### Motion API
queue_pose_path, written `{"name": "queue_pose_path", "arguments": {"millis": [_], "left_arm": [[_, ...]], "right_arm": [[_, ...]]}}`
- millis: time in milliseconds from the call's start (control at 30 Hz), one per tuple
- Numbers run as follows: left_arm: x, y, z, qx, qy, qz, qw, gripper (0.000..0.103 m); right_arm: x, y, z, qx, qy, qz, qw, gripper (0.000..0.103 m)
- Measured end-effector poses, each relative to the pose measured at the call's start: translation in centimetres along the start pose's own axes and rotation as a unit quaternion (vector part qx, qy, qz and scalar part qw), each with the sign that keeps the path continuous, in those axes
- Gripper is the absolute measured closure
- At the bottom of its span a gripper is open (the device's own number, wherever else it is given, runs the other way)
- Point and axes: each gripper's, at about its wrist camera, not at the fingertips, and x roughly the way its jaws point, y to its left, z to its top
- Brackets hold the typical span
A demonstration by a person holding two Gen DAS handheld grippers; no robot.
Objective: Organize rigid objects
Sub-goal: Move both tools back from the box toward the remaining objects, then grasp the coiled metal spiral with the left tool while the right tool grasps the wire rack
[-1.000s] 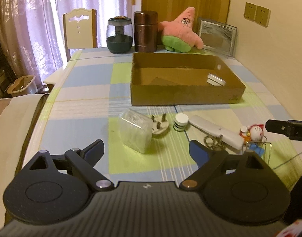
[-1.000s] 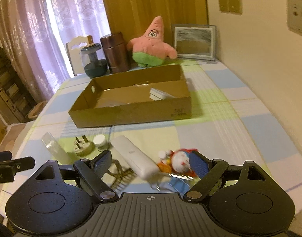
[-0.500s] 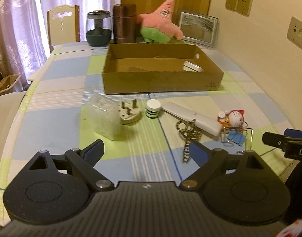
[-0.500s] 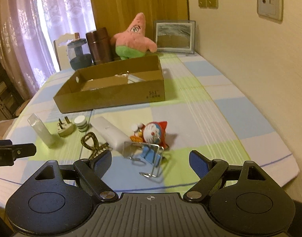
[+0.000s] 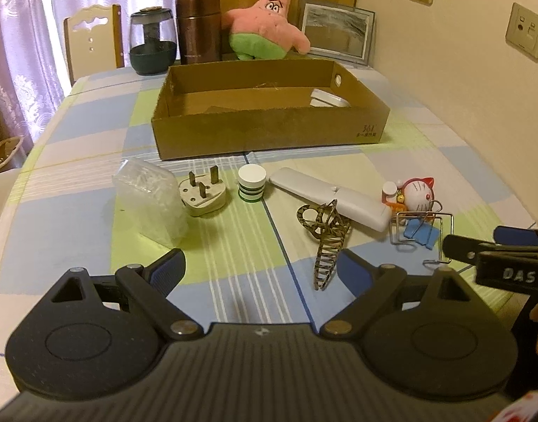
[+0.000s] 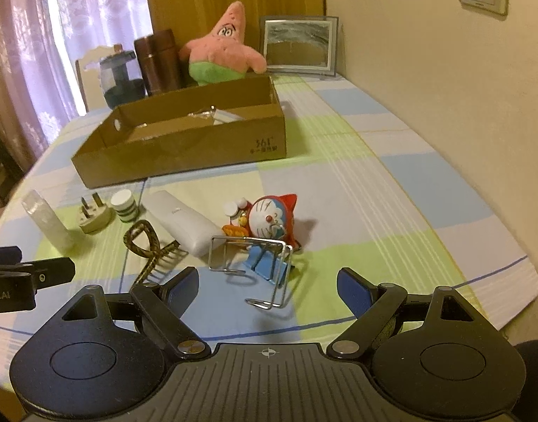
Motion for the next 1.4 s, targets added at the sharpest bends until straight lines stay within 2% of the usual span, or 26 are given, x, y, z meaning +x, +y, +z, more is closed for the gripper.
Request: {"name": "queue_pose_path", "arguments": {"millis": [433, 667, 867, 933, 1000, 1067, 1400], "left_arm": [[3.7, 1.8, -0.4, -0.01, 0.008, -0.037, 0.9992, 0.012], [4.6, 2.2, -0.4, -0.018, 0.008, -0.049, 0.9986, 0.012], [4.9, 2.1, -0.5, -0.02, 0.006, -0.057, 0.9981, 0.012], [5.0, 2.2, -0.5, -0.02, 0.006, -0.057, 0.9982, 0.012], [5.1, 2.2, -0.5, -0.019, 0.007, -0.057, 0.9981, 0.012], [5.1, 2.2, -0.5, -0.018, 0.007, -0.058, 0.9981, 0.012], [5.1, 1.6, -0.6, -0.003, 0.003, -0.07, 0.9976, 0.012]], "right_arm": [[4.2, 2.4, -0.4, -0.013, -0.003, -0.038, 0.999, 0.02], [5.8, 3.7, -0.4, -0.039, -0.003, -0.069, 0.997, 0.02], [6.3, 3.8, -0.4, -0.037, -0.006, -0.082, 0.996, 0.02], [6.2, 3.8, -0.3, -0.039, -0.011, -0.085, 0.996, 0.022], [6.3, 3.7, -0.2, -0.039, -0.01, -0.083, 0.996, 0.031], [6.5, 3.7, -0.3, -0.039, -0.004, -0.081, 0.996, 0.036], [5.4, 2.8, -0.2, -0.023, -0.012, -0.073, 0.997, 0.038]]}}
